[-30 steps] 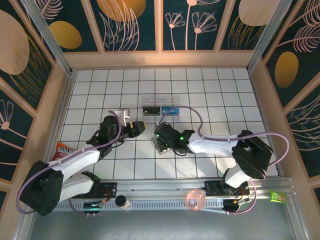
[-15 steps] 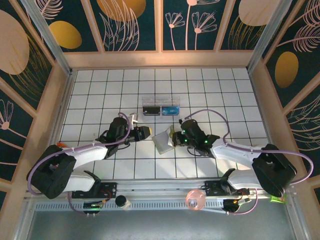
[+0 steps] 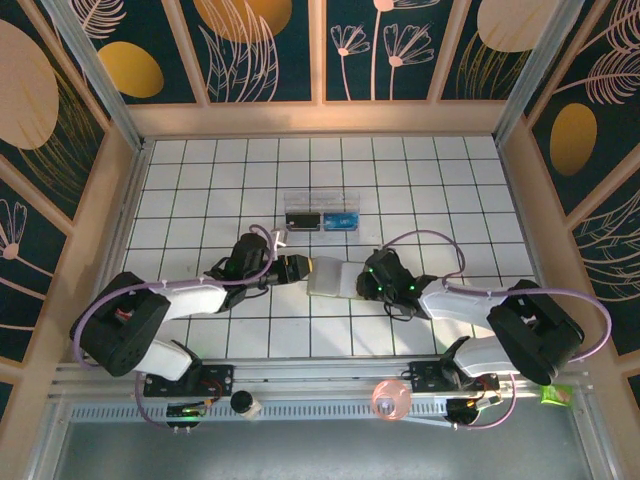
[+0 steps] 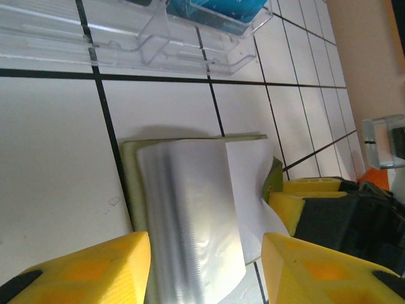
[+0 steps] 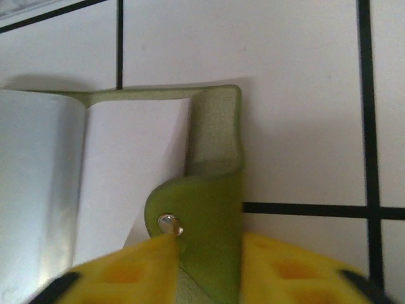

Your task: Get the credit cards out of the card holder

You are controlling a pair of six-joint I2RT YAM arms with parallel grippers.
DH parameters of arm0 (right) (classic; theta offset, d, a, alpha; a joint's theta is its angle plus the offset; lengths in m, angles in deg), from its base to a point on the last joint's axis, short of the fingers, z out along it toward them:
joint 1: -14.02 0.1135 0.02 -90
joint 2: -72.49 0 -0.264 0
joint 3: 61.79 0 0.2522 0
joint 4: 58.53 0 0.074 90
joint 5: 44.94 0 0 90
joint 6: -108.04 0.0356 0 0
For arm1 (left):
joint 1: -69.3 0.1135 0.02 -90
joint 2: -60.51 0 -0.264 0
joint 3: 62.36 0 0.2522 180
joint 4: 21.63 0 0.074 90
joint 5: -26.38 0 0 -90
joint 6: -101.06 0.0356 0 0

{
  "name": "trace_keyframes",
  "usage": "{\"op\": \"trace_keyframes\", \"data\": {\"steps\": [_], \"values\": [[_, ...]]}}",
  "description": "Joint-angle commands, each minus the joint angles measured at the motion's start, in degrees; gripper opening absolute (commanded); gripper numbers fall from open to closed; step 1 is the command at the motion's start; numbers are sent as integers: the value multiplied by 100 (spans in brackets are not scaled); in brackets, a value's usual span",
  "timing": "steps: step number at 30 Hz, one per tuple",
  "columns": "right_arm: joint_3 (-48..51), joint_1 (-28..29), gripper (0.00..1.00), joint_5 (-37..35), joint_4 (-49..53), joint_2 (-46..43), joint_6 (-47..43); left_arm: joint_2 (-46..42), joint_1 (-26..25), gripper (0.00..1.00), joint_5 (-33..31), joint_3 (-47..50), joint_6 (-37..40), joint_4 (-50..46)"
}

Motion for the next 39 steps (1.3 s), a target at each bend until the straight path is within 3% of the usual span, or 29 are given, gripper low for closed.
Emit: {"op": "trace_keyframes", "data": {"steps": [1,11,19,26,29,32,36,39], "values": [[94,11,48,-626,815,-32,79,142,-66,48,-10,-136,71,56],[-29,0,54,-1053,1183,-139,169,609,-100,46,50,-309,55,123],[-544,-17,54,-1462,1916,-958,51,694,-127,42,133,-435,102,45],[-1344,151,48,-1247,1975,-1482,-474,734,-156,40,191,-490,102,47],[-1691,432,46,-891,1666,-1390,-824,656,-159,39,74,-494,125,-76],[-1973,488,39,-2,1270,-1002,-1064,542,-154,36,-146,-471,151,-273],[-2398,492,30,879,903,-93,-1112,299,-152,35,-378,-291,113,-350],[-2752,540,28,1110,849,558,-1122,37,-102,35,-611,-138,120,-548]]}}
